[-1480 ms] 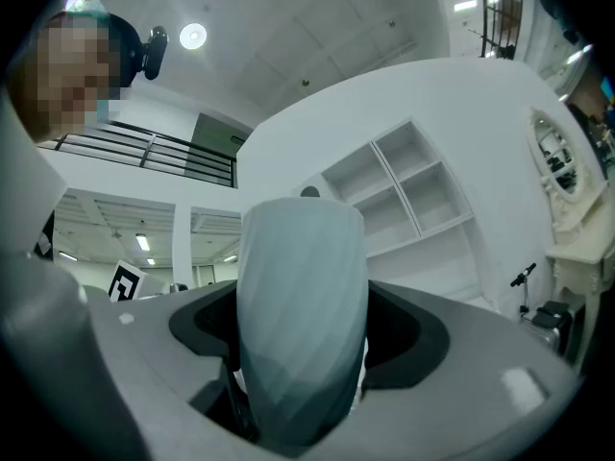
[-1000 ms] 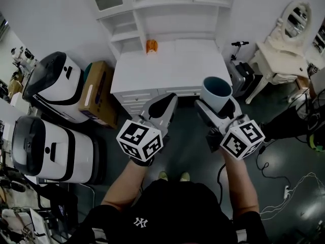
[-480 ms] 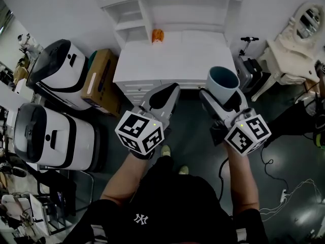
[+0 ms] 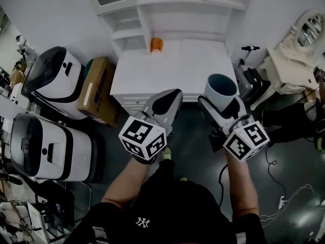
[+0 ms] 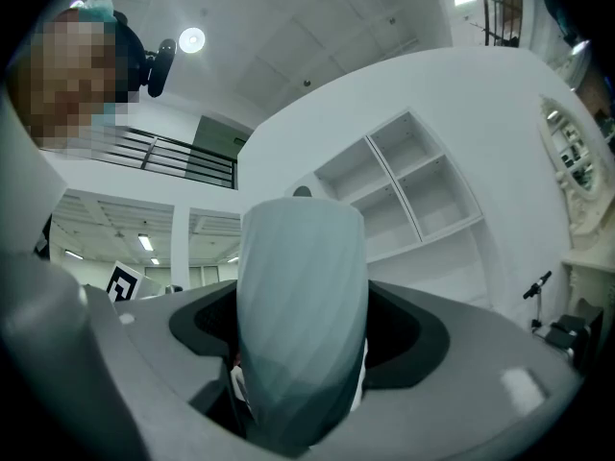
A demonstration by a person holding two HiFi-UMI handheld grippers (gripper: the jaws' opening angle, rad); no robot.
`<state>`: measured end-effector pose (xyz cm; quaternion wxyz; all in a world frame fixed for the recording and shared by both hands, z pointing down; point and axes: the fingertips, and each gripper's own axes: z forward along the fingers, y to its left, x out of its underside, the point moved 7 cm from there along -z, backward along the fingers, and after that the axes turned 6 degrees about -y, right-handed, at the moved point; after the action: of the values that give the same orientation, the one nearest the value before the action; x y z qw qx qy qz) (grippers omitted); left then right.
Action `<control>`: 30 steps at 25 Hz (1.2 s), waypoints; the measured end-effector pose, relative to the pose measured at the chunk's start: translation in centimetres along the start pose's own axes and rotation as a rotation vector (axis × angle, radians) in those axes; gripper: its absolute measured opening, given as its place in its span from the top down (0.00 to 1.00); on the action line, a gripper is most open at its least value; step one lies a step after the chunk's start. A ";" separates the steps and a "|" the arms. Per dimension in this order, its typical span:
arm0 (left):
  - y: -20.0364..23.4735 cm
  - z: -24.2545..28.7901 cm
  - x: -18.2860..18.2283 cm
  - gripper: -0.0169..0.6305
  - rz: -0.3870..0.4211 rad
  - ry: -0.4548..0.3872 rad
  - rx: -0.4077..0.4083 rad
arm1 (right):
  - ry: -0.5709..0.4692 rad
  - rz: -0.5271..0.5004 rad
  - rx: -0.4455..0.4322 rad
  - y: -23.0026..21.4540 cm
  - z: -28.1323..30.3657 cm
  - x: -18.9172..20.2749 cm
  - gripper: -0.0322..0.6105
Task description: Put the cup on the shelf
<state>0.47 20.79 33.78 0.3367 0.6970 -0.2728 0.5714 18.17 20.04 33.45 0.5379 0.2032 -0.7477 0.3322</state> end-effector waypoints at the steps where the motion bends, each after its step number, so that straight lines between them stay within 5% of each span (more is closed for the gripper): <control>1: 0.9 0.5 -0.1 0.97 0.003 -0.003 0.004 | -0.001 -0.007 0.001 -0.3 0.9 0.1 0.35; 16: 16.9 9.4 -2.5 0.97 0.026 -0.014 0.069 | -0.012 -0.050 0.050 -6.0 17.9 1.6 0.35; 30: 25.2 15.8 -3.2 0.97 0.009 -0.027 0.111 | -0.022 -0.083 0.087 -10.3 27.3 1.5 0.35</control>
<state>-9.75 -7.27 32.66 0.2913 0.7209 -0.2484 0.5776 6.15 -6.58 32.21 0.5335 0.2611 -0.7294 0.3395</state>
